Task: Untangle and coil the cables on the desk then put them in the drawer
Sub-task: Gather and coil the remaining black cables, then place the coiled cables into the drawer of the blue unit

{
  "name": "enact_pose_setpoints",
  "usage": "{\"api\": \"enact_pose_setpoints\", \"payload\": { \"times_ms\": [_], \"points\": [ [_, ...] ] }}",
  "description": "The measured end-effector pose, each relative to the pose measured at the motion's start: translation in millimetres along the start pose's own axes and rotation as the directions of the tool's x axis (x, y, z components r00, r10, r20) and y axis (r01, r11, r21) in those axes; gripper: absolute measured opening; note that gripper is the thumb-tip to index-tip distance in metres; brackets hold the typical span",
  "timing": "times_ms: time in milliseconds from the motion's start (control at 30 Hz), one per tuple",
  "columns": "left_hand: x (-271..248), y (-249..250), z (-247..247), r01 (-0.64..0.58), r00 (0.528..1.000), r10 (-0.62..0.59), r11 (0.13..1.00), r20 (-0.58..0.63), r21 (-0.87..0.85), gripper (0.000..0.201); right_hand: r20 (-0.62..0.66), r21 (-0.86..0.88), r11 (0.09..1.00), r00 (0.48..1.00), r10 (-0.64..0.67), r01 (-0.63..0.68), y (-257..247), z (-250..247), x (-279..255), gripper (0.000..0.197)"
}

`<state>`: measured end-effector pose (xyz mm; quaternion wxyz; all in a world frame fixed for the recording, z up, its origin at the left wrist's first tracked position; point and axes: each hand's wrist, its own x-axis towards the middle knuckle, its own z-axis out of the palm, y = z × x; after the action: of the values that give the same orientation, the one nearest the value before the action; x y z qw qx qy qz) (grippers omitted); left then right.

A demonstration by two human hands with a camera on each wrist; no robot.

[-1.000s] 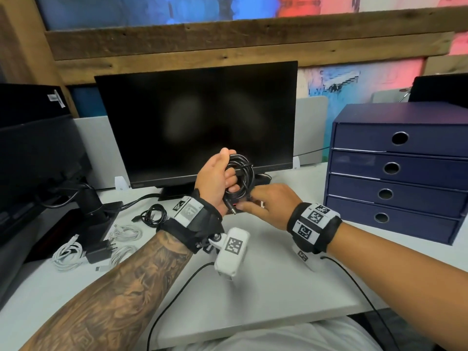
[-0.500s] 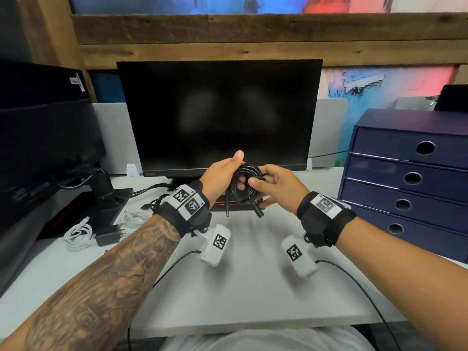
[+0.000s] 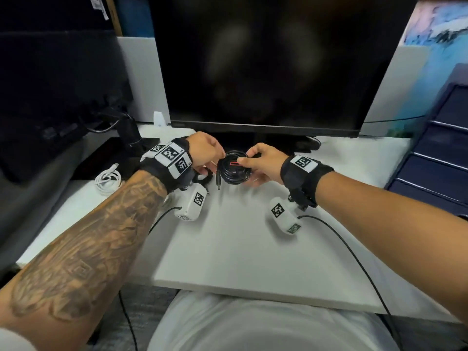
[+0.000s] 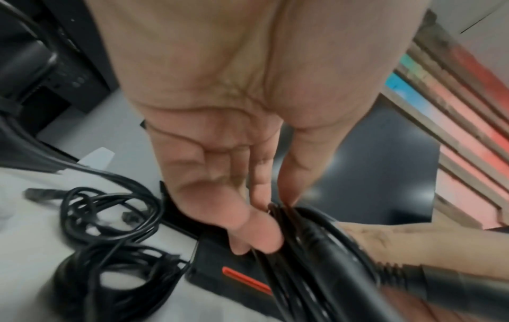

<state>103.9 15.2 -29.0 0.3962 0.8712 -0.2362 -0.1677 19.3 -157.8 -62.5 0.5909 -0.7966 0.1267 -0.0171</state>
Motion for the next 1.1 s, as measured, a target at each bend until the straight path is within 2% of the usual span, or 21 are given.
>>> {"api": "enact_pose_setpoints", "payload": {
  "times_ms": [200, 367, 500, 600, 733, 933, 1100],
  "points": [
    [6, -19, 14, 0.091, 0.996, -0.091, 0.995, 0.003, 0.045, 0.011, 0.012, -0.146, 0.981, 0.991, 0.133, -0.130, 17, 16, 23, 0.027],
    [9, -22, 22, 0.041, 0.999, -0.035, 0.978, -0.030, 0.203, 0.016, -0.043, -0.438, 0.896, 0.998, 0.051, -0.065, 21, 13, 35, 0.025],
    [11, -16, 23, 0.043, 0.999, -0.032, 0.921, -0.035, 0.386, 0.010, -0.032, -0.420, 0.904, 0.997, 0.066, -0.074, 26, 11, 37, 0.027],
    [10, -16, 23, 0.091, 0.995, -0.069, 0.915, -0.070, 0.393, 0.017, -0.025, -0.421, 0.905, 0.998, 0.055, -0.060, 26, 10, 37, 0.028],
    [6, -13, 21, 0.120, 0.992, -0.092, 0.882, -0.084, 0.456, 0.011, -0.022, -0.425, 0.903, 0.998, 0.063, -0.066, 24, 10, 36, 0.031],
    [4, -10, 10, 0.110, 0.991, -0.068, 0.905, -0.117, 0.411, 0.014, -0.046, -0.368, 0.921, 0.992, 0.121, -0.129, 11, 0, 24, 0.043],
    [-2, 8, -2, 0.040, 0.985, 0.027, 0.927, -0.173, 0.372, 0.018, -0.117, -0.512, 0.852, 0.992, 0.052, -0.105, -3, -22, 3, 0.047]
  ]
}}
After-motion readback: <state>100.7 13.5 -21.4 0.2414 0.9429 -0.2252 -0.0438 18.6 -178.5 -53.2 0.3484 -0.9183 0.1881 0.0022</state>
